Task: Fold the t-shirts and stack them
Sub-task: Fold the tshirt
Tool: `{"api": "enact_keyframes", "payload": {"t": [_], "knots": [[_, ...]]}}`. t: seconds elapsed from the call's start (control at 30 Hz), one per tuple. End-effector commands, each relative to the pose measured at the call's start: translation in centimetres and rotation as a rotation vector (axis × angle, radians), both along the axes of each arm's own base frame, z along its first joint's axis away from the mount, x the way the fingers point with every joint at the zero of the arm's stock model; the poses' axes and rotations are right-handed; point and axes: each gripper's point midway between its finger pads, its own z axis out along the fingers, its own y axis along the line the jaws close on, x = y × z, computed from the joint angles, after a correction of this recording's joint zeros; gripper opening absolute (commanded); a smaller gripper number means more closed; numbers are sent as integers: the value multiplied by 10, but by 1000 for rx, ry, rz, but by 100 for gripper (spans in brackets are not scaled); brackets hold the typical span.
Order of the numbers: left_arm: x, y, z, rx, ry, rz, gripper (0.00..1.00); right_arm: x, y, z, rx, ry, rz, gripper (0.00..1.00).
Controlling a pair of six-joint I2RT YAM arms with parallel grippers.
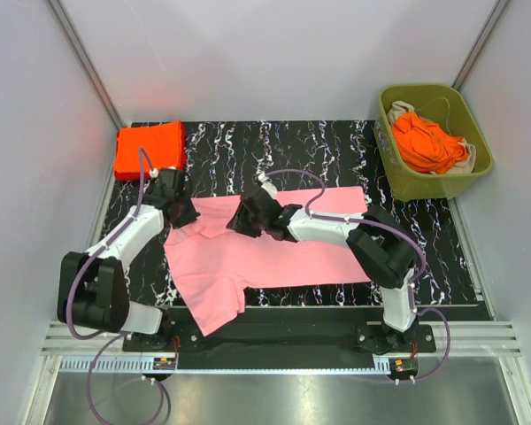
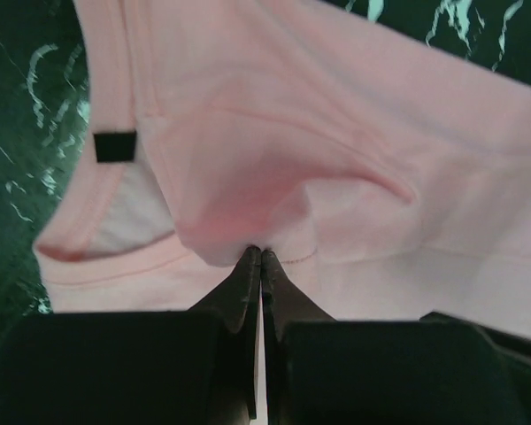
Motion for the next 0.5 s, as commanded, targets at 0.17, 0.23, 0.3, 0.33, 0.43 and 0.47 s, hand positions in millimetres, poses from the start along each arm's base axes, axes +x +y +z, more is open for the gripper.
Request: {"api": "enact_keyframes", "payload": {"t": [0.17, 0.23, 0.3, 0.33, 0.43, 0.47], "knots": [[19, 18, 5, 28, 15, 25, 0, -1, 38, 6, 79, 67, -53, 39], [19, 16, 5, 17, 17, 22, 0, -5, 45, -1, 76, 98, -64, 39], [20, 15, 5, 14, 21, 20, 0, -9, 50, -10, 75, 123, -83, 39], [20, 14, 4, 10, 23, 15, 0, -10, 52, -12, 73, 127, -88, 39], [20, 14, 2, 9, 28, 15, 0, -11, 57, -19, 63, 124, -101, 39], [19, 15, 1, 12, 31, 17, 0, -12, 58, -24, 58, 129, -104, 39]]}}
